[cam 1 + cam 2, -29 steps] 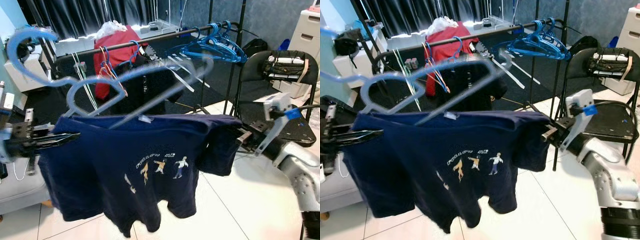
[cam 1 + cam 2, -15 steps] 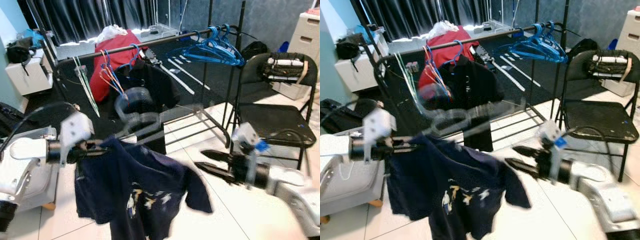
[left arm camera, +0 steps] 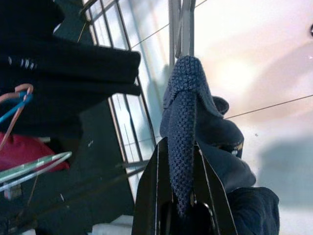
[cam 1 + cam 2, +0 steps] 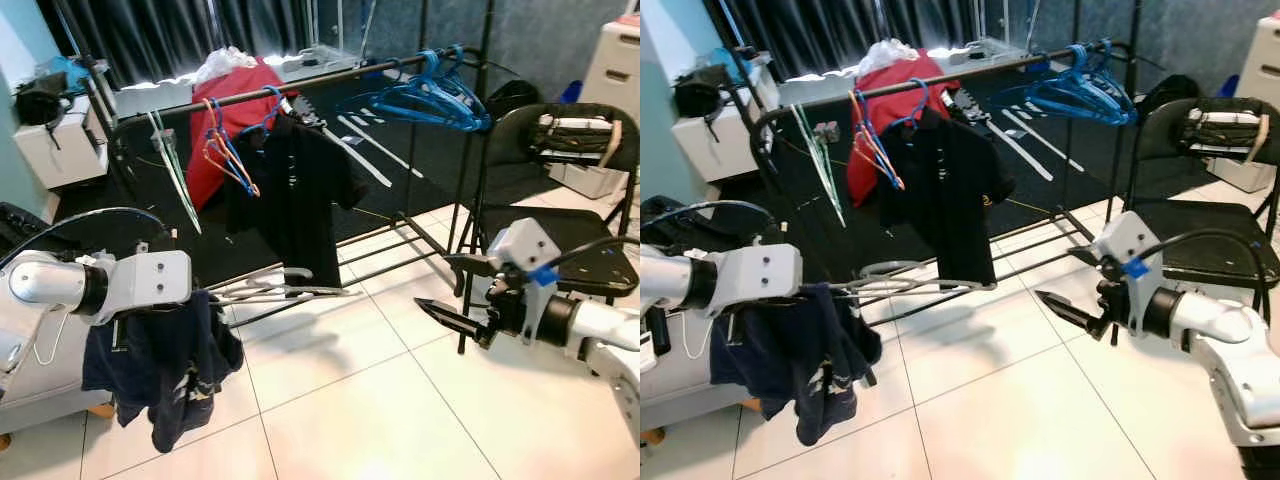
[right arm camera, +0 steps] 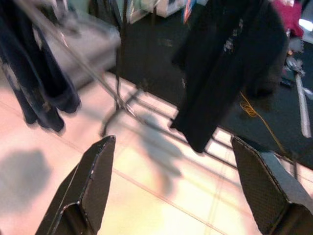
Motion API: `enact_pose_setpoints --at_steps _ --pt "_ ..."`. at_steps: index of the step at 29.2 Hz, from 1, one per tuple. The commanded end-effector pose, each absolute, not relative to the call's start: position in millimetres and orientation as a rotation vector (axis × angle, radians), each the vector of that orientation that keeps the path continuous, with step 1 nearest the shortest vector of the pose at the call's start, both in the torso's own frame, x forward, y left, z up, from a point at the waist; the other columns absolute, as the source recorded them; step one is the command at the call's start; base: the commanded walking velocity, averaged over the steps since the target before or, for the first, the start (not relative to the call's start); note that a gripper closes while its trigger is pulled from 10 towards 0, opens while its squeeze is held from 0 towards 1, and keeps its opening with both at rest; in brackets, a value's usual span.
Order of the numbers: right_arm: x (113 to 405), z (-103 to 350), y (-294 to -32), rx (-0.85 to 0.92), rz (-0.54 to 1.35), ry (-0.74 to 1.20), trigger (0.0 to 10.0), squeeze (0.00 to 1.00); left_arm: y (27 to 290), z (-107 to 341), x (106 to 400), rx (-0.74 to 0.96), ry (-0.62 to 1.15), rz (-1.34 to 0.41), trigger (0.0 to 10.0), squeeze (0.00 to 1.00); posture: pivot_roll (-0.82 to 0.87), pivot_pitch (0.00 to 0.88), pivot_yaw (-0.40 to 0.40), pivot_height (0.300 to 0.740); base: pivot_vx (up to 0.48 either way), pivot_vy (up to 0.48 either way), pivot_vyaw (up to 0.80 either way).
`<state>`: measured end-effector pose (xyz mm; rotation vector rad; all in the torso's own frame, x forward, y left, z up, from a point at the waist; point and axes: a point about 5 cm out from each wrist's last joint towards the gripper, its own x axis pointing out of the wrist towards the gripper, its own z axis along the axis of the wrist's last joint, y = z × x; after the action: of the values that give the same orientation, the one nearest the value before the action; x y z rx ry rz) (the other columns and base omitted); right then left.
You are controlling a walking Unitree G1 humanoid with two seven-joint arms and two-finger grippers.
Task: Hang hanger
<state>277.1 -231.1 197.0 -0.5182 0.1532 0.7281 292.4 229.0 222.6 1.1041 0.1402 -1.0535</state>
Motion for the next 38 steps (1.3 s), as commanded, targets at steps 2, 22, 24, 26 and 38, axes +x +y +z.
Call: enact_pose_setpoints --at_steps 2,22,24,26,38 --pt "282 194 -225 -0.621 0.724 0.147 10.0 0.0 216 228 289 1.126 0.086 -1.127 10.0 0.0 -0.1 0.0 0.118 0.74 0.0 0.0 0.0" --pt "273 204 -128 -0.502 1.109 -0.068 10.0 0.0 186 221 285 1.128 0.033 -1.242 10.0 0.0 -0.11 0.0 0.116 0.74 0.0 0.0 0.0" --pt "271 204 -121 -0.5 1.141 -0.077 10.0 0.0 182 220 285 1.122 0.025 -1.251 10.0 0.0 -0.11 0.0 0.116 0.74 0.0 0.0 0.0" --pt "271 204 -121 -0.5 1.141 -0.077 10.0 0.0 182 220 285 1.122 0.025 -1.251 10.0 0.0 -0.11 0.0 0.116 0.74 0.0 0.0 0.0" --pt "257 195 -94 -0.442 1.25 -0.053 10.0 0.0 172 220 289 1.114 0.004 -1.246 10.0 0.0 -0.11 0.0 0.115 0.74 0.0 0.0 0.0"
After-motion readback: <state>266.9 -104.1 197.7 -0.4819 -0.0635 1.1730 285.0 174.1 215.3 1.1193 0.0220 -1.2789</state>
